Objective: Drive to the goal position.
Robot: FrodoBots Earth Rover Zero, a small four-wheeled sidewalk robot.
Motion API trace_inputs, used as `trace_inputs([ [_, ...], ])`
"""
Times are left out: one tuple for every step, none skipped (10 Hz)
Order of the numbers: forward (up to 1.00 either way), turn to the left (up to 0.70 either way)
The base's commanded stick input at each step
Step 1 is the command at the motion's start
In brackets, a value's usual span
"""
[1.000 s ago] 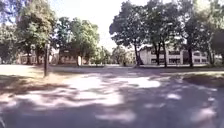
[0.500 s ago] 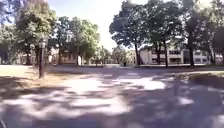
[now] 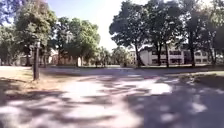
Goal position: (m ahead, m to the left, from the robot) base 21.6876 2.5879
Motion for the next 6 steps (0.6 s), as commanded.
trace_inputs([
  [0.70,0.00],
  [0.70,0.00],
  [0.70,0.00],
  [0.66,0.00],
  [0.65,0.00],
  [0.65,0.00],
])
